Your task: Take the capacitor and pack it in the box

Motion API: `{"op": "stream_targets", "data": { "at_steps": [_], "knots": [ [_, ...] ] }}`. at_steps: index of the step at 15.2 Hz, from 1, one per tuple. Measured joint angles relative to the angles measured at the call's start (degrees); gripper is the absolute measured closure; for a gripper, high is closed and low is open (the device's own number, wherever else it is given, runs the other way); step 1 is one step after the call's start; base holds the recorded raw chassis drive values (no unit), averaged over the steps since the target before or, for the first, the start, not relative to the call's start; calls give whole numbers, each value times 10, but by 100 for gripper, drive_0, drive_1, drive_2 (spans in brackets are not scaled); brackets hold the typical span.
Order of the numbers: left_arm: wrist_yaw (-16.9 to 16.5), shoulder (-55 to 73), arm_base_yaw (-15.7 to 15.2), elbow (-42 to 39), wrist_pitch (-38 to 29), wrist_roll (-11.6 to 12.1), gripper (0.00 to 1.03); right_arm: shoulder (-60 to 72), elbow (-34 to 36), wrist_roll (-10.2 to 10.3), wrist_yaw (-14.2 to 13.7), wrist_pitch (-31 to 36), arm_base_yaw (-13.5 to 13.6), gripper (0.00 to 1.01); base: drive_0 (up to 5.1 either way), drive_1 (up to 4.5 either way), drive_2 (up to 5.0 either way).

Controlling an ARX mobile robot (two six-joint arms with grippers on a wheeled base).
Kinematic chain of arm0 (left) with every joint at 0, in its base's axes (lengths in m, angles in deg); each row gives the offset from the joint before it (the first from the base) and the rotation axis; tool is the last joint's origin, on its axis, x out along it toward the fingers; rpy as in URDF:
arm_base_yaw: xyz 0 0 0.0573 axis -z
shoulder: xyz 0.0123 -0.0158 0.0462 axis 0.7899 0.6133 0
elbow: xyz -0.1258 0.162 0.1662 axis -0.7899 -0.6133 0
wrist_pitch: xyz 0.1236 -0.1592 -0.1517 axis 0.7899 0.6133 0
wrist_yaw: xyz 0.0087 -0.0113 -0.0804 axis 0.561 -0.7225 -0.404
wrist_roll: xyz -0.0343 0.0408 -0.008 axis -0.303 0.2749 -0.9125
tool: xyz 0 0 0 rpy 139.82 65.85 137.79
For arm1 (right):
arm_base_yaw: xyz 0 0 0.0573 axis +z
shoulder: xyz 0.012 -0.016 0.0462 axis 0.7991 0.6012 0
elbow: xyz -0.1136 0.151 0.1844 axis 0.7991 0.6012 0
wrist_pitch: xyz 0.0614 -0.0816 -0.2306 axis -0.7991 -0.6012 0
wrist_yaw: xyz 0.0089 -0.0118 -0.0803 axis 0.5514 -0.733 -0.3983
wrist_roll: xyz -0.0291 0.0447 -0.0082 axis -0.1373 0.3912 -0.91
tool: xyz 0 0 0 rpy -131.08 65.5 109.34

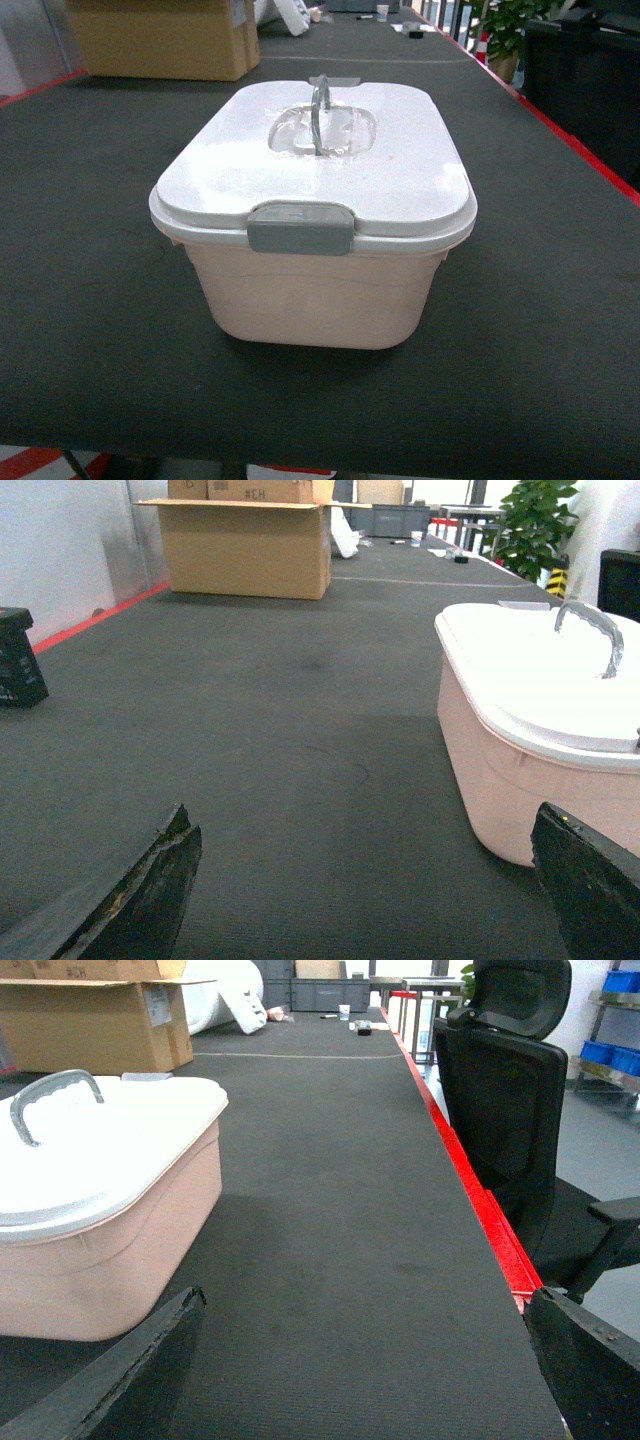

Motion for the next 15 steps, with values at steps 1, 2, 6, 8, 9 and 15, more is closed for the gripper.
{"op": "stream_targets", "data": {
  "at_steps": [1, 2, 6, 8, 9, 15],
  "knots": [
    [0, 0, 0, 0, 0, 0, 5, 0, 0, 0, 0, 0, 0, 3, 0, 0, 0],
    [0, 0, 0, 0, 0, 0, 5, 0, 0, 0, 0, 0, 0, 3, 0, 0, 0],
    [0, 0, 0, 0, 0, 0, 5, 0, 0, 0, 0, 0, 0, 3, 0, 0, 0],
    [0, 0, 0, 0, 0, 0, 5, 0, 0, 0, 0, 0, 0, 3, 0, 0, 0],
    [0, 0, 0, 0, 0, 0, 5, 0, 0, 0, 0, 0, 0, 3, 0, 0, 0],
    [0, 0, 0, 0, 0, 0, 5, 0, 0, 0, 0, 0, 0, 3, 0, 0, 0]
  ]
}}
